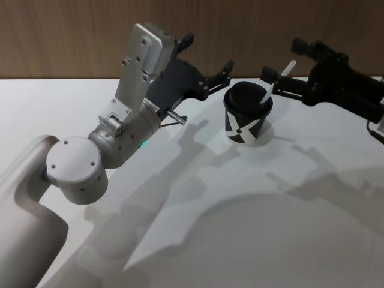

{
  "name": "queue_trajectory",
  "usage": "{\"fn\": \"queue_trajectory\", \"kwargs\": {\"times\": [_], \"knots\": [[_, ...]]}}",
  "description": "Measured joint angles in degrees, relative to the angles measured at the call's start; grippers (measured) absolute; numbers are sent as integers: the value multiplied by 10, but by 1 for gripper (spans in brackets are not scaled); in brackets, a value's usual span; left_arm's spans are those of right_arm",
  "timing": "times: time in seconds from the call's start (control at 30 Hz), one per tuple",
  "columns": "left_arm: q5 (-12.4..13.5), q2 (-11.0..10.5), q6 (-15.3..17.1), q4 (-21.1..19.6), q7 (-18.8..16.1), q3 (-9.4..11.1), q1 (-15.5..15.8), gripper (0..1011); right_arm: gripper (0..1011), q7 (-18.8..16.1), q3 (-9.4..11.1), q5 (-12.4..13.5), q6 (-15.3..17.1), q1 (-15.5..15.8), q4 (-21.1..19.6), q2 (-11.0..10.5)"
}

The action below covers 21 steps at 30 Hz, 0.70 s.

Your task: Pick up the straw with one hand, pass it to the other hand, and insert it into the cup.

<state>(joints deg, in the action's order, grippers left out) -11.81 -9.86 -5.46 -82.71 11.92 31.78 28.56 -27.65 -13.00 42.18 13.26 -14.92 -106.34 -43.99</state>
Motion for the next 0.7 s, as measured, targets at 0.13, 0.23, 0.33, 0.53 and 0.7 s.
{"fn": "queue_trajectory", "kwargs": {"times": [0.13,0.23,0.33,0.53,0.7], "knots": [[2,0,13,-3,0,-1,-1,1003,1001,-3,-6,-10,-13,-1,3,-2],[2,0,18,-4,0,-2,-1,1003,1001,-4,-9,-16,-20,-2,5,-4],[3,0,22,-5,0,-2,-2,1003,1001,-5,-11,-21,-25,-3,6,-5],[4,1,30,-6,0,-3,-2,1003,1001,-7,-15,-26,-32,-3,8,-6],[4,1,33,-7,1,-3,-2,1004,1002,-8,-17,-30,-37,-3,9,-7]]}}
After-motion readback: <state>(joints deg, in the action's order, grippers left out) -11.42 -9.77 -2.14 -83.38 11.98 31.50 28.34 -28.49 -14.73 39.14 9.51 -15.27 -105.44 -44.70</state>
